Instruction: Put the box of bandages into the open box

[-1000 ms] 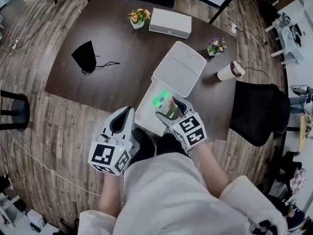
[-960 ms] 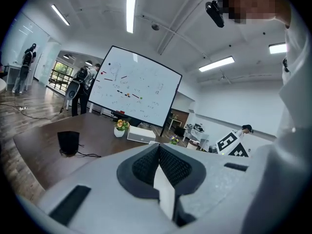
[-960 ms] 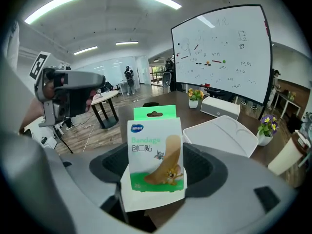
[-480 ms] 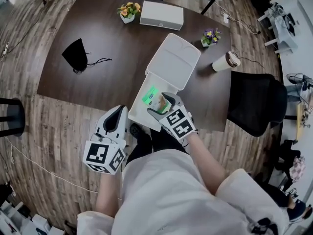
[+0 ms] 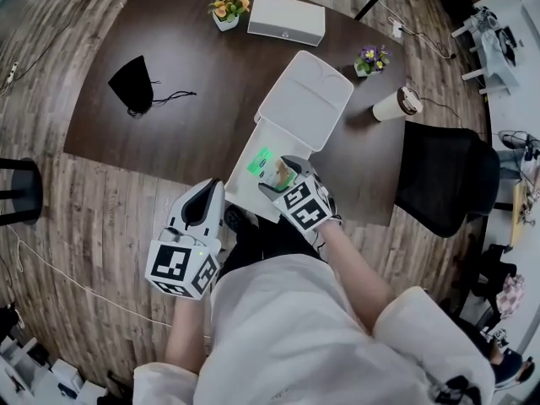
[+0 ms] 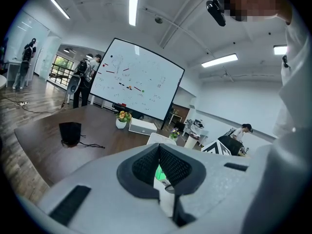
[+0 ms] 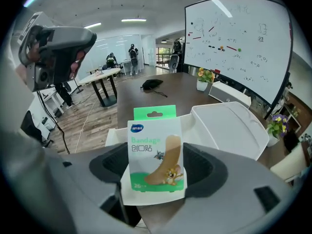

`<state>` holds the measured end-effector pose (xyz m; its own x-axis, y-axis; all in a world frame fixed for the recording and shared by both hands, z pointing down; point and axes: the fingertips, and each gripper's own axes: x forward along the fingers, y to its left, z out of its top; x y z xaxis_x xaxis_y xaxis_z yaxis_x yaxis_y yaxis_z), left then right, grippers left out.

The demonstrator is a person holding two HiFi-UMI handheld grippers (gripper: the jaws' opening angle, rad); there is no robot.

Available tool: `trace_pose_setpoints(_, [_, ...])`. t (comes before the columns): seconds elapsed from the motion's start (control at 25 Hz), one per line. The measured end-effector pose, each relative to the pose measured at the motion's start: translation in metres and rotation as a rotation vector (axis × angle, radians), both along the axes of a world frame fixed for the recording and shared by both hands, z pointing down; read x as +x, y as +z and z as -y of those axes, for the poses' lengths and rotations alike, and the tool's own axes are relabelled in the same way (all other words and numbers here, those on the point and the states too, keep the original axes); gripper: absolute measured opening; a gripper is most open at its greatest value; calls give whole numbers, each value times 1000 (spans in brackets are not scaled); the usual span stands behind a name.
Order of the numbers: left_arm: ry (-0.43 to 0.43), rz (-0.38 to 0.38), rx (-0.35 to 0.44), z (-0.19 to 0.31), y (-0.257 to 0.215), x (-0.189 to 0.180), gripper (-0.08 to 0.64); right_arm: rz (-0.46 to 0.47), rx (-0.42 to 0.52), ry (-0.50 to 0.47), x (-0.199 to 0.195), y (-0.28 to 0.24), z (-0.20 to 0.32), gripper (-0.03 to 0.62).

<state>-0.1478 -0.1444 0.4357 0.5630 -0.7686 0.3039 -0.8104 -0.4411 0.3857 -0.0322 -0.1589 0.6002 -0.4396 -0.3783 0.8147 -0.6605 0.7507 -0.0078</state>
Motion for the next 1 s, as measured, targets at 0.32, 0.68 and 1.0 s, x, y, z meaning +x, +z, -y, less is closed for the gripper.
trace_pose_setpoints(0.32, [17, 15, -6, -5, 6, 4, 5, -92, -81, -14, 4, 27, -1, 354])
trace_pose_setpoints(0.68, [7, 17, -15, -5, 8, 1, 5, -167, -102, -56, 4, 42, 1, 354])
trace_pose_setpoints(1.0, [4, 23, -21, -6, 8, -1, 5, -215, -119, -79, 5, 55, -1, 353])
